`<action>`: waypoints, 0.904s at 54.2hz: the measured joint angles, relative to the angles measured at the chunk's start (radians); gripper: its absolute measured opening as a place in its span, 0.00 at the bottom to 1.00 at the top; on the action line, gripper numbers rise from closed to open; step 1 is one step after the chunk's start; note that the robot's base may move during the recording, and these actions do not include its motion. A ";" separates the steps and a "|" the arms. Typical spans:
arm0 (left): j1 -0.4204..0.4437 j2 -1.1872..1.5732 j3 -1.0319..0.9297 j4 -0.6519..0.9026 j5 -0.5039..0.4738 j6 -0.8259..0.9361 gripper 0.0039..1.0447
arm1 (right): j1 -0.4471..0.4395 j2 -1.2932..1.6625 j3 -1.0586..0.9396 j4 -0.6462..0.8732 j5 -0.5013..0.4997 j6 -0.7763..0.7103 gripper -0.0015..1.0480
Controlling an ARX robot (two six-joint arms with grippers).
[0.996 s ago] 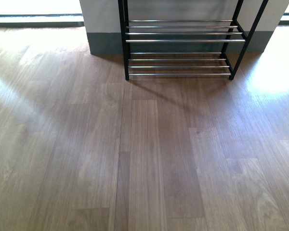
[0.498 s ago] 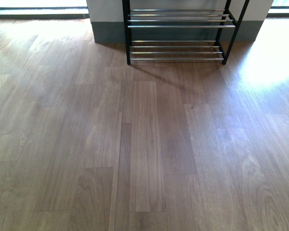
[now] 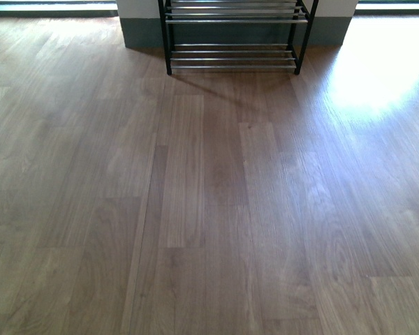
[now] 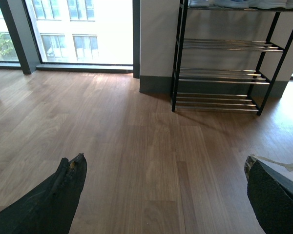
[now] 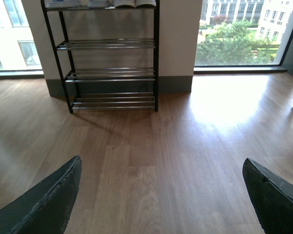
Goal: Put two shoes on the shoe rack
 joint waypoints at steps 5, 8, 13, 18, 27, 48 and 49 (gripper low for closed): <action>0.000 0.000 0.000 0.000 0.000 0.000 0.91 | 0.000 0.000 0.000 0.000 0.001 0.000 0.91; 0.000 0.000 0.000 0.000 0.000 0.000 0.91 | 0.000 0.000 0.000 0.000 0.000 0.000 0.91; 0.000 0.000 0.000 0.000 0.000 0.000 0.91 | 0.000 0.000 0.000 0.000 0.000 0.000 0.91; 0.000 0.000 0.000 0.000 -0.001 0.000 0.91 | 0.000 0.000 0.000 0.000 -0.002 0.000 0.91; 0.000 0.000 0.000 0.000 0.000 0.000 0.91 | 0.000 0.002 0.000 0.000 -0.001 0.000 0.91; 0.000 0.000 0.000 0.000 0.000 0.000 0.91 | 0.000 0.000 0.000 0.000 -0.002 0.000 0.91; 0.000 0.000 0.000 0.000 0.000 0.000 0.91 | 0.000 0.000 0.000 0.000 -0.002 0.000 0.91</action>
